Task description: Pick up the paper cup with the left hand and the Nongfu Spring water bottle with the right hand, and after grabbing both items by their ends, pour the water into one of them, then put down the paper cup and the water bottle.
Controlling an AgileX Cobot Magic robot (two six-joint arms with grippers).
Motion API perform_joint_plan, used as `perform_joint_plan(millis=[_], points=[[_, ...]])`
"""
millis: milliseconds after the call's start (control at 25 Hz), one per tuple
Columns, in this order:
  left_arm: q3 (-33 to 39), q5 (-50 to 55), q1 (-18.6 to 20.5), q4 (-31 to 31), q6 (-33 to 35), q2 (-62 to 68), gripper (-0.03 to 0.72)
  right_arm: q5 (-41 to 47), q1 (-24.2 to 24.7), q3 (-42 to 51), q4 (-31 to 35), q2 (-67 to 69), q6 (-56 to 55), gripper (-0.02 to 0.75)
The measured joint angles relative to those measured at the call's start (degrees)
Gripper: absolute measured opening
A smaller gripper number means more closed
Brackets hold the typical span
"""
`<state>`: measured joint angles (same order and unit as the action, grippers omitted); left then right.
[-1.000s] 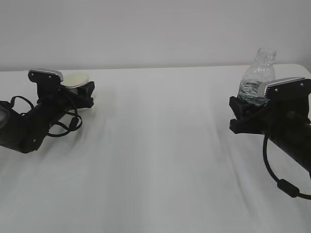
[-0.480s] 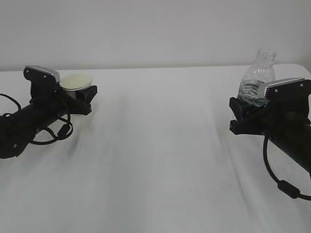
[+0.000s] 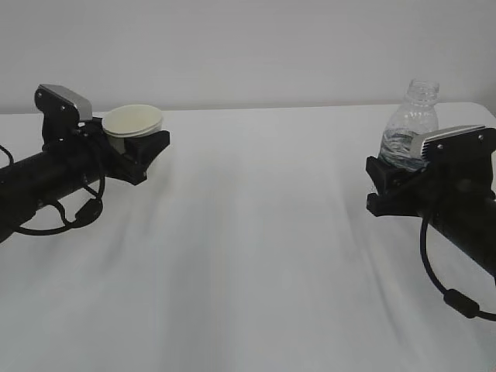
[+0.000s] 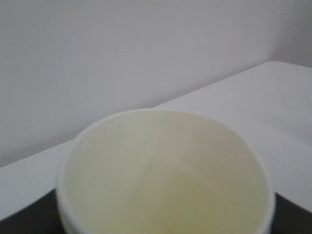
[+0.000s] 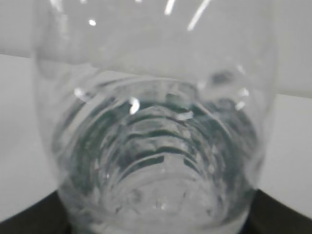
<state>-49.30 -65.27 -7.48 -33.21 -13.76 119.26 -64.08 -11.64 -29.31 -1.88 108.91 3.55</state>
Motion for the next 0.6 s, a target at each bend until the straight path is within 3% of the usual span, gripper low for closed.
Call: perform_joint_plan(millis=[360, 600], points=[[0.0, -0.2, -4.0, -12.8, -6.7, -0.9, 0.477, 0.0, 0.0, 0.1, -1.0, 0.0, 0.2, 0.425], [0.0, -0.2, -8.1, -15.6, -7.1, -0.9, 0.474, 0.1, 0.0, 0.1, -6.2, 0.0, 2.0, 0.425]])
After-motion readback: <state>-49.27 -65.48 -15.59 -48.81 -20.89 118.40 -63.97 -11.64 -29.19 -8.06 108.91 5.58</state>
